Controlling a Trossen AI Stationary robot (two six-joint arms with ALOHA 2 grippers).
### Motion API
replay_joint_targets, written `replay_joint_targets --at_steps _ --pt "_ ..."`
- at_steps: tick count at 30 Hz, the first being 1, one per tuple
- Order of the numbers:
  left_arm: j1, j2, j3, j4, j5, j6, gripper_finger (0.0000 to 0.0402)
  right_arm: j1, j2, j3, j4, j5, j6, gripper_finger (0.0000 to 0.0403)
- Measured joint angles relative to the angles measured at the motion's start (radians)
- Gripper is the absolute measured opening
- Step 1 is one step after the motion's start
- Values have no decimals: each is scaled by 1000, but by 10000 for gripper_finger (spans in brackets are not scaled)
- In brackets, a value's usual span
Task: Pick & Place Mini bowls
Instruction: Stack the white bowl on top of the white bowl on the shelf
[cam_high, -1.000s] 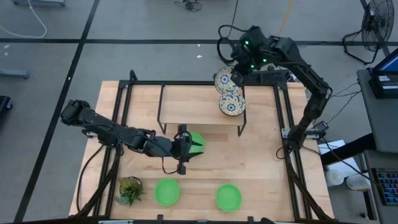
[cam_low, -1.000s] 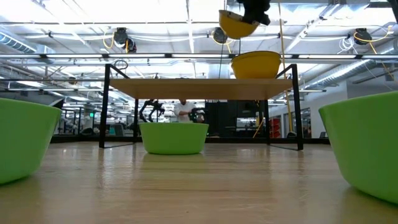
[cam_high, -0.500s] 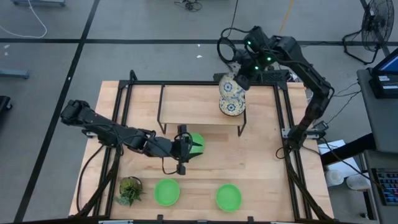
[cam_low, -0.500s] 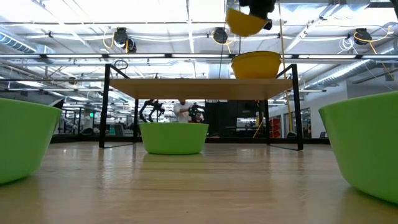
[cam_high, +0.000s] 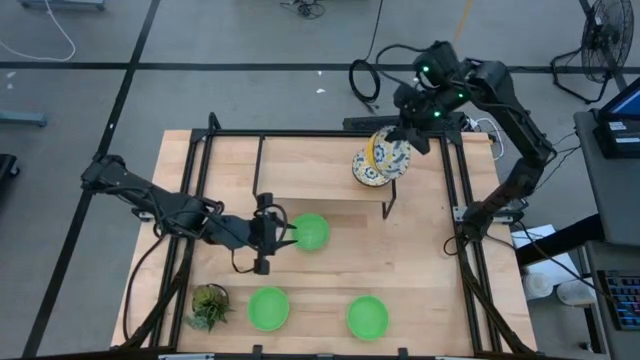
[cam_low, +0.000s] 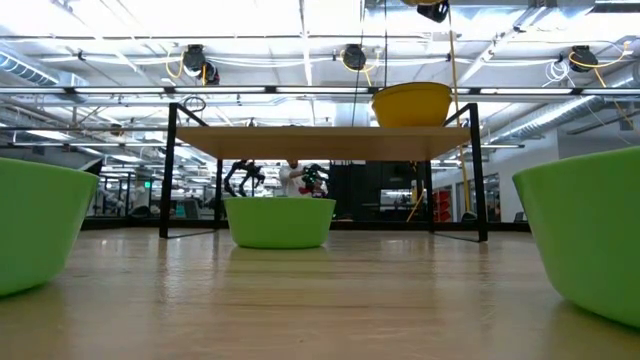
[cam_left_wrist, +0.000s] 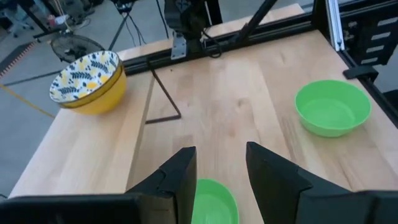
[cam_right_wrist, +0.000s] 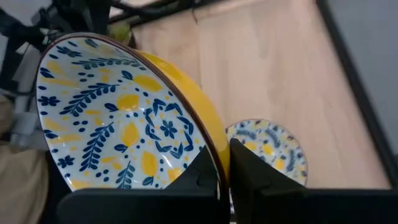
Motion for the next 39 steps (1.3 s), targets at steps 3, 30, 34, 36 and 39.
replay_joint_targets --at_steps 3,30,34,36,39 --pt "0 1 0 -2 0 -12 136 0 -29 0 85 26 25 6" --pt "23 0 0 3 0 10 132 22 -38 -210 133 37 14 7" --pt "23 0 0 3 0 10 138 21 -37 -269 138 84 -6 7" --pt "23 0 0 3 0 9 143 20 -37 -303 158 84 -15 6" --pt "23 0 0 3 0 9 150 13 -37 -345 175 104 -22 6"
